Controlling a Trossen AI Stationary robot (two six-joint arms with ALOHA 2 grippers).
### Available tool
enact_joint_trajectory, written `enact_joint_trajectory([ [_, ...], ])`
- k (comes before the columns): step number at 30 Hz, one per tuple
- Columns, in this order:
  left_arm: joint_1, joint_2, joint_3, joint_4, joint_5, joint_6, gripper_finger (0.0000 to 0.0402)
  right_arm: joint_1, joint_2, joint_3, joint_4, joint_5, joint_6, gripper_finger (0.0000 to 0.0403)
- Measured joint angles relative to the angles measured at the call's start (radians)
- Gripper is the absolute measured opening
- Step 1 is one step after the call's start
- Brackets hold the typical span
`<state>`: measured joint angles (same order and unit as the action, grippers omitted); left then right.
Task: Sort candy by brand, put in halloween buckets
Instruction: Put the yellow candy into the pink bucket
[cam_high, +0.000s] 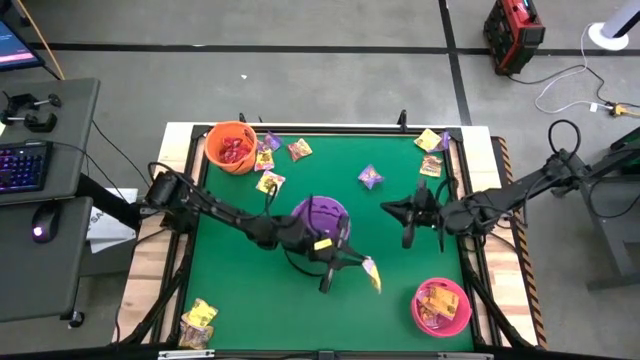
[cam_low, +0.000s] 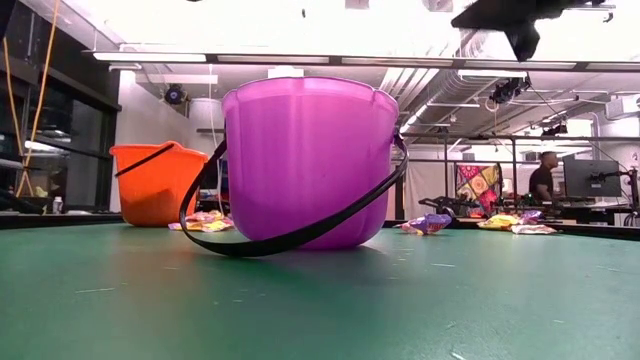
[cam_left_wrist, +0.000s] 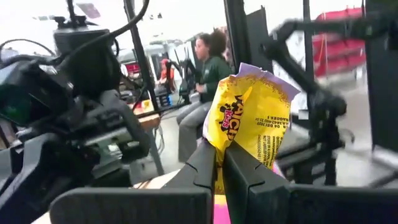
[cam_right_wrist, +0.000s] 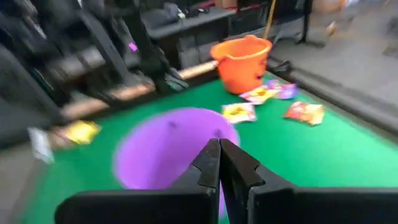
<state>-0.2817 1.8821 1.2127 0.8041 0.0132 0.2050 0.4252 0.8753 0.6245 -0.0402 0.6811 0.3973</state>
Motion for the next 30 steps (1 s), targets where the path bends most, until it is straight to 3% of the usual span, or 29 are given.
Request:
enact_joint_trajectory([
  [6,-0.014,-0.006,0.156,-0.086,0.006,-0.260,0.0000,0.025,-0.014,0.130,-0.005,0.012,0.188,0.0000],
  [14,-0.033,0.039,0.501,-0.608,0.049,-0.109,0.0000,0.034,-0.017,0.331,-0.052,0.108,0.044,0.0000],
  [18,-0.003,0.096,0.560,-0.603,0.052,-0.123,0.0000,0.034,-0.018,0.379,-0.108,0.094,0.013,0.0000],
  [21,0.023,0.133,0.577,-0.554,0.054,-0.185,0.0000,0.035,-0.019,0.398,-0.208,0.023,0.035,0.0000],
  [25,0.046,0.198,0.580,-0.483,0.068,-0.304,0.0000,0.035,-0.019,0.398,-0.351,-0.085,0.159,0.0000],
  [30,0.047,0.279,0.578,-0.428,0.137,-0.308,0.0000,0.036,-0.020,0.398,-0.543,-0.227,0.418,0.0000],
])
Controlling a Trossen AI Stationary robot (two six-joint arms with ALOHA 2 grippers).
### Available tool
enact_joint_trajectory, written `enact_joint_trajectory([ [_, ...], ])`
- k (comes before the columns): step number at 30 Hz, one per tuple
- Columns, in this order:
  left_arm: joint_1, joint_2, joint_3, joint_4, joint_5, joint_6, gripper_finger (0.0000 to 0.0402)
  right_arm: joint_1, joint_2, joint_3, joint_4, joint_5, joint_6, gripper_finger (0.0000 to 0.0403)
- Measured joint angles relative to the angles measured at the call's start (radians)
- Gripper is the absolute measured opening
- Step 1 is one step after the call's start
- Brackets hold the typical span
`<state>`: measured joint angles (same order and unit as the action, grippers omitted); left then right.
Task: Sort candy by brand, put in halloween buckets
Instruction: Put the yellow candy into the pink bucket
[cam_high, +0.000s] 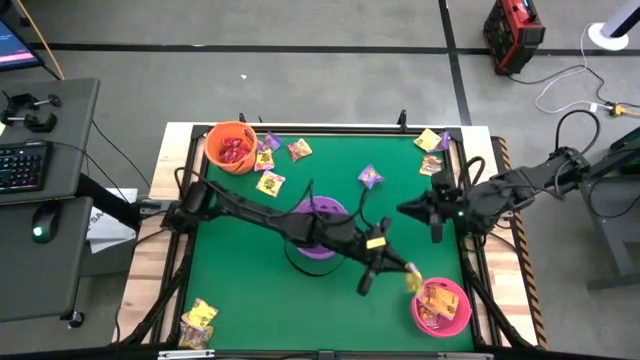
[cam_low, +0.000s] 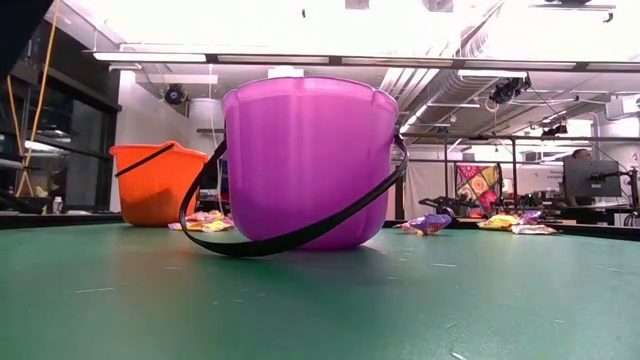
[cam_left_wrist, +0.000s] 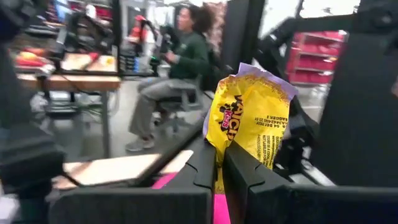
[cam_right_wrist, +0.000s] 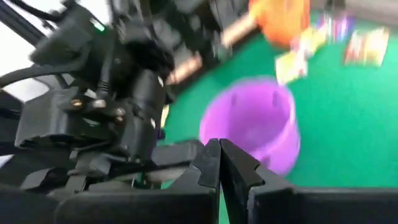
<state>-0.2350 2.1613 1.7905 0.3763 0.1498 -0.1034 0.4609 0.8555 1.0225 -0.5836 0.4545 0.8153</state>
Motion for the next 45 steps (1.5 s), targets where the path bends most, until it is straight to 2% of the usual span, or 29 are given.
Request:
enact_joint_trajectory([
  [5,-0.011,0.052,0.000,0.034,0.067,0.014,0.0000,0.036,0.012,0.000,-0.155,-0.106,0.264,0.0000],
  [10,-0.029,0.089,0.000,0.127,0.068,0.031,0.0000,0.086,0.038,0.000,-0.369,-0.255,0.553,0.0000],
  [14,-0.043,0.112,0.000,0.119,0.054,0.038,0.0000,0.124,0.067,0.000,-0.488,-0.371,0.676,0.0000],
  [22,-0.043,0.120,0.000,0.102,0.018,0.097,0.0000,0.193,0.153,0.000,-0.599,-0.726,0.713,0.0000],
  [25,-0.037,0.121,0.000,0.093,0.015,0.088,0.0000,0.249,0.193,0.000,-0.636,-0.797,0.727,0.0000],
  [29,-0.025,0.110,0.000,0.083,0.020,0.034,0.0000,0.349,0.258,0.000,-0.625,-0.836,0.751,0.0000],
  [34,-0.011,0.093,0.000,-0.023,0.036,0.004,0.0000,0.431,0.346,-0.001,-0.624,-0.866,0.754,0.0000],
  [39,-0.008,0.078,0.000,-0.084,0.056,0.011,0.0000,0.475,0.410,-0.004,-0.645,-0.929,0.755,0.0000],
  [45,-0.038,0.078,0.000,-0.071,0.058,0.010,0.0000,0.498,0.469,-0.004,-0.610,-0.937,0.753,0.0000],
])
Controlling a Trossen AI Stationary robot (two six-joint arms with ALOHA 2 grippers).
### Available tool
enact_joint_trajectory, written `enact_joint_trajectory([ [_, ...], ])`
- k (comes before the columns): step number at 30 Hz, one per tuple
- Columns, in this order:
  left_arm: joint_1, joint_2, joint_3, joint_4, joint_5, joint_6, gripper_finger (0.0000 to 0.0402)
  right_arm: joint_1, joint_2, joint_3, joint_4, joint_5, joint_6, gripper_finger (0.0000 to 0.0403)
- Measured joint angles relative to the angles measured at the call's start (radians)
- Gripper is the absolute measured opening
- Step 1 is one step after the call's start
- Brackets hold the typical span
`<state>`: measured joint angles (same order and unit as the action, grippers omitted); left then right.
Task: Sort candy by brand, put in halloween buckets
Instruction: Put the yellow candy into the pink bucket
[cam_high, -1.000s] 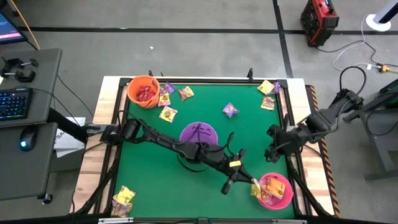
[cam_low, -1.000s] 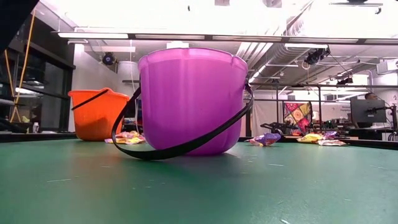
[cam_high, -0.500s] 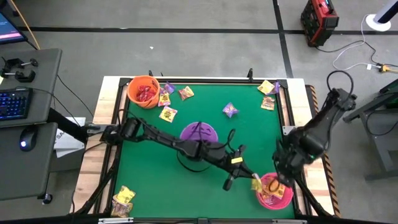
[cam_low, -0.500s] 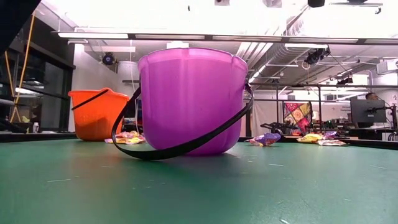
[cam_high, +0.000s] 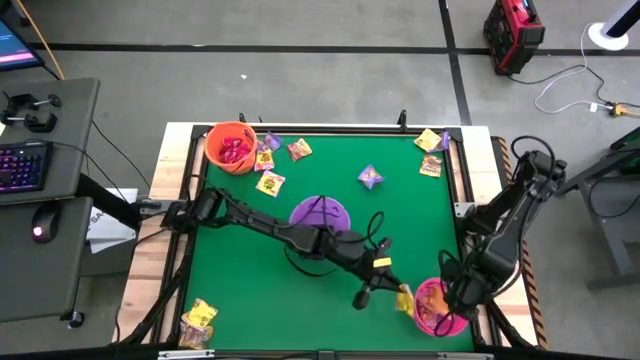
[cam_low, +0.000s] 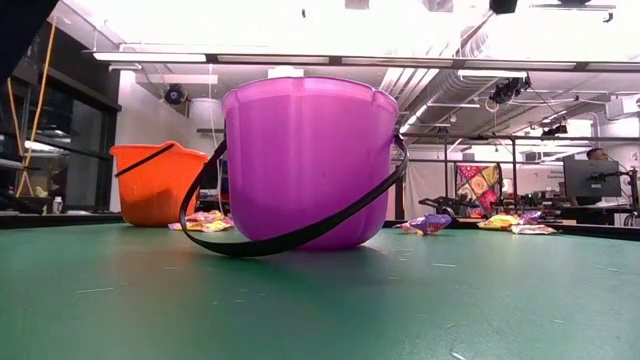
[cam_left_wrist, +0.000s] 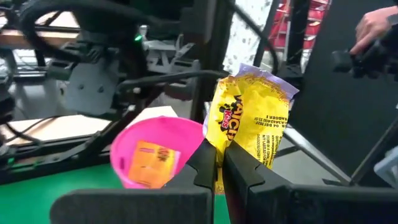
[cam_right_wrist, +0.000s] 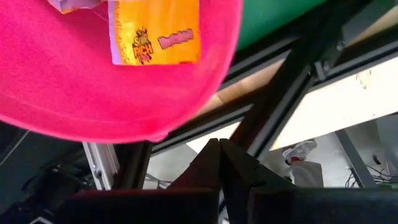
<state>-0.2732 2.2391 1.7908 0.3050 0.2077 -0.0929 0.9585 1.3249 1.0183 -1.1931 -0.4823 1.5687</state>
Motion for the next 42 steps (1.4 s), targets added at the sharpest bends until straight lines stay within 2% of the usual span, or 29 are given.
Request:
enact_joint_trajectory([
  [13,-0.046,0.000,0.000,-0.002,-0.007,0.058,0.0000,-0.003,0.104,0.000,0.110,0.007,-0.025,0.0000],
  [22,-0.043,0.000,0.000,-0.002,-0.008,0.078,0.0000,-0.025,0.109,0.000,0.181,0.095,0.006,0.0000],
  [26,-0.038,0.000,0.000,-0.002,-0.009,0.084,0.0000,-0.052,0.109,0.000,0.222,0.155,-0.011,0.0000],
  [29,-0.035,0.000,0.000,-0.002,-0.010,0.088,0.0000,-0.070,0.109,0.009,0.230,0.161,-0.050,0.0000],
  [32,-0.034,0.000,0.000,-0.002,-0.010,0.096,0.0000,-0.071,0.109,0.069,0.177,0.191,-0.101,0.0000],
  [35,-0.034,0.000,0.000,-0.002,-0.018,0.135,0.0000,-0.070,0.109,0.172,0.028,0.272,-0.112,0.0000],
  [42,-0.034,0.040,0.000,0.046,-0.099,0.201,0.0005,-0.054,0.108,0.424,-0.313,0.487,-0.030,0.0000],
])
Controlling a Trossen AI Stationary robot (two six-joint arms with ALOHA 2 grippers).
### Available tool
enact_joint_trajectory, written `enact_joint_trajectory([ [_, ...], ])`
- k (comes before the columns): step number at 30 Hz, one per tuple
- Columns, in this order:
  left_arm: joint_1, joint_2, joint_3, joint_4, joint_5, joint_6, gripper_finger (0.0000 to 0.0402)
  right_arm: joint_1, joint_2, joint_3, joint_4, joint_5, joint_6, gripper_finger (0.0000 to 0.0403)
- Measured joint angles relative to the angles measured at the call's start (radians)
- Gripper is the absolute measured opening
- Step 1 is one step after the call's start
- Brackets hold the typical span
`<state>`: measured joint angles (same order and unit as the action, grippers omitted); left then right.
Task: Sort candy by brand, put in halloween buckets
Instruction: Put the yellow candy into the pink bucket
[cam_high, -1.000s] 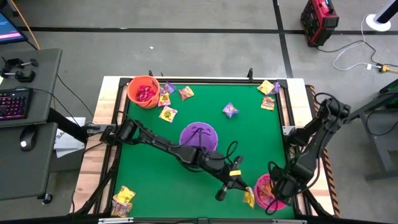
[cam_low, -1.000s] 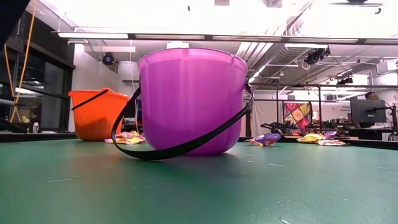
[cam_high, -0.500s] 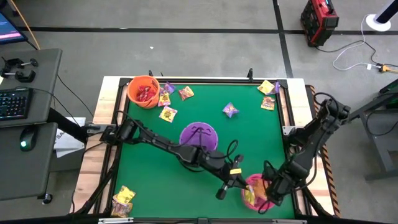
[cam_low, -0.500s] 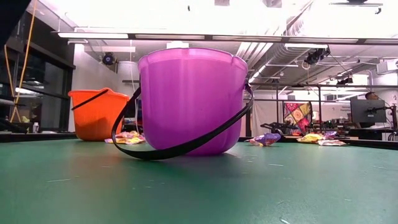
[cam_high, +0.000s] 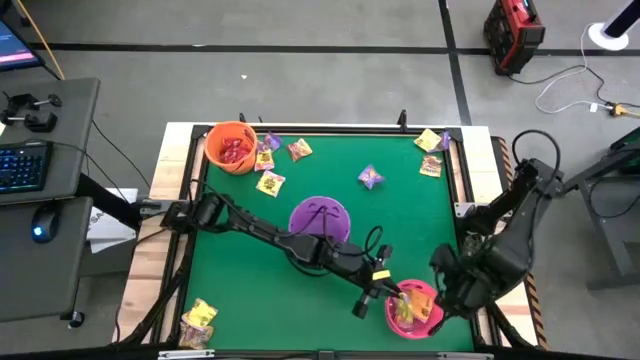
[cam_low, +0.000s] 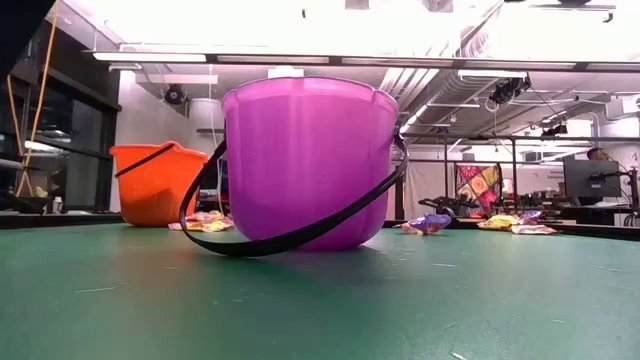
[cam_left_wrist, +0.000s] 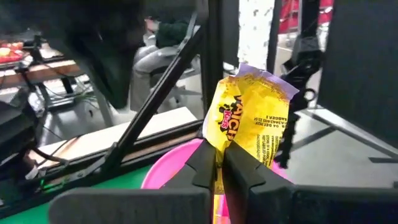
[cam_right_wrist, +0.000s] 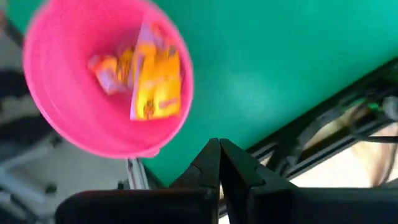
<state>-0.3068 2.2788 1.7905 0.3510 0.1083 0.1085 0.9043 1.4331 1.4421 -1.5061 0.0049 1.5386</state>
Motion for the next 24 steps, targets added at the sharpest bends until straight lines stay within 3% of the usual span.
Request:
enact_joint_trajectory([
  [7,0.001,0.039,-0.001,0.023,-0.061,0.001,0.0049,-0.001,0.000,0.107,-0.064,0.151,0.051,0.0000],
  [18,0.020,0.028,-0.001,0.004,-0.076,-0.094,0.0198,-0.008,0.000,0.109,-0.065,0.206,0.058,0.0000],
  [21,0.022,-0.029,-0.002,-0.094,-0.062,-0.086,0.0223,-0.008,0.000,0.108,-0.065,0.214,0.058,0.0000],
  [24,0.035,-0.156,0.000,-0.368,-0.050,-0.045,0.0232,-0.008,0.000,0.108,-0.065,0.264,0.058,0.0000],
])
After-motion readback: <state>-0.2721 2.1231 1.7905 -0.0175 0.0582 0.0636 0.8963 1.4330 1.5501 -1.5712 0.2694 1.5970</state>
